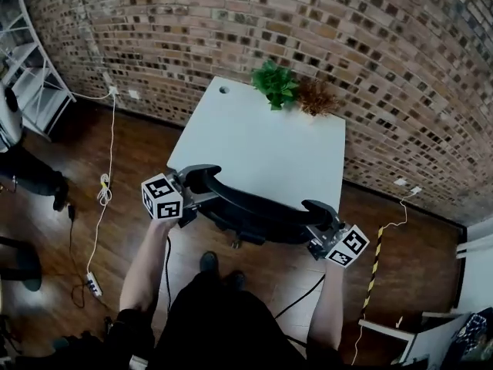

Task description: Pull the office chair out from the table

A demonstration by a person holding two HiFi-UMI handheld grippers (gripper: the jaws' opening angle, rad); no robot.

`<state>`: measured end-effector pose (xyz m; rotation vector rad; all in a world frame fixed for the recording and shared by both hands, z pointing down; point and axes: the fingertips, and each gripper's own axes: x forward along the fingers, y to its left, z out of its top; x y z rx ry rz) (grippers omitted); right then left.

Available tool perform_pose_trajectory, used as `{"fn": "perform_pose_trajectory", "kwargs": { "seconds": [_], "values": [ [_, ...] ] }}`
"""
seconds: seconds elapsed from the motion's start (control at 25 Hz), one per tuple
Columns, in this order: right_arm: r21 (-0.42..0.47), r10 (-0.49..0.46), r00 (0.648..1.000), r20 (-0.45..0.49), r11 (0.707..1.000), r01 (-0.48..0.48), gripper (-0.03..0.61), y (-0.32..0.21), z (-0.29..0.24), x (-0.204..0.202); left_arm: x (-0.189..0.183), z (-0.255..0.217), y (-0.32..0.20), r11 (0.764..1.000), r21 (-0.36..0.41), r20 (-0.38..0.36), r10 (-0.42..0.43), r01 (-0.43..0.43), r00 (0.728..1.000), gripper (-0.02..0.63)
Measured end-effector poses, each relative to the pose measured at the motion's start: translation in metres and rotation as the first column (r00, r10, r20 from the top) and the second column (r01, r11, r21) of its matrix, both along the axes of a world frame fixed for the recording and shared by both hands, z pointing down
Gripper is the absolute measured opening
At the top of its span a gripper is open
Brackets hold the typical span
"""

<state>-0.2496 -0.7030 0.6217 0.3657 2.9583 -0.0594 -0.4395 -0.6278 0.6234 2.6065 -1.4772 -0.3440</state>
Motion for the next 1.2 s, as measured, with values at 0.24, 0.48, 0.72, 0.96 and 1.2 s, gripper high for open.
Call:
{"fn": "perform_pose_trajectory", "kwargs": {
  "seconds": [0.24,0.48,0.72,0.96,1.2],
  "values": [
    [-0.02,-0.012,1.0,0.02,1.0,0.012,0.14,-0.005,-0.007,-0.003,0.001,0.002,-0.004,1.0,-0.008,-0.006,-0.028,0.028,1.0,0.387],
    [-0.029,-0.013,1.0,0.028,0.999,0.014,0.141,0.031,0.021,0.015,0.022,0.025,0.033,0.999,-0.011,-0.005,-0.041,0.041,0.999,0.387],
    [-0.017,-0.02,1.0,0.018,1.0,0.021,0.146,0.088,0.025,0.048,0.057,0.022,0.098,0.999,0.013,0.01,-0.042,0.041,0.999,0.387],
    [-0.017,0.009,0.999,0.041,1.0,-0.008,0.152,0.14,0.052,0.064,0.07,0.033,0.159,0.999,0.017,0.013,-0.039,0.038,0.999,0.387],
    [-0.021,0.055,0.998,0.024,0.998,-0.055,0.16,0.234,0.068,0.075,0.08,0.044,0.248,1.0,0.002,-0.017,-0.025,0.025,1.0,0.391]
  ]
}}
